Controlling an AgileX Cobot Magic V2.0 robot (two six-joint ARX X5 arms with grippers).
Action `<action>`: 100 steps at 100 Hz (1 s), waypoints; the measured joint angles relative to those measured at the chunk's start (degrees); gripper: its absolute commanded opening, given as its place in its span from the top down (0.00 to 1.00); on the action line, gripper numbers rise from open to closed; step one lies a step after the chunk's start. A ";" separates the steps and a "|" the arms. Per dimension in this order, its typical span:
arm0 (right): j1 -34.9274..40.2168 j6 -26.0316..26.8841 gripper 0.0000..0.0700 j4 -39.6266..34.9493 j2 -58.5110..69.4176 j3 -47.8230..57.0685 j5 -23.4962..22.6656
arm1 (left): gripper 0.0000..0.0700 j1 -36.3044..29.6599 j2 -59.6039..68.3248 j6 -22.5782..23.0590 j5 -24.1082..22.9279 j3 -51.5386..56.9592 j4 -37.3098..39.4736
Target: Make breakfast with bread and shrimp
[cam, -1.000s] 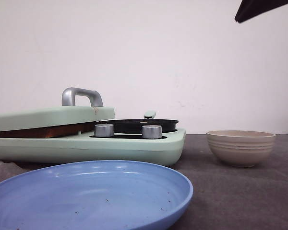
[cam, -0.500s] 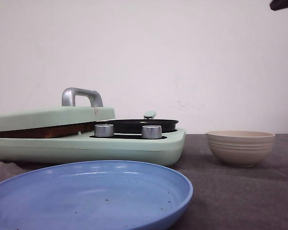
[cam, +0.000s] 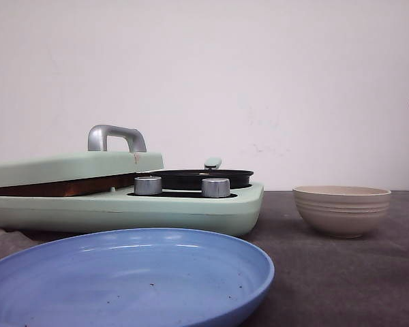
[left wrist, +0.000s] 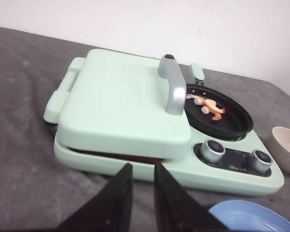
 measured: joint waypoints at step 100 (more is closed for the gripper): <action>0.00 -0.02 1.00 -5.33 -2.12 -0.22 2.56 | 1.00 0.35 -3.37 -11.08 -5.64 0.00 -4.48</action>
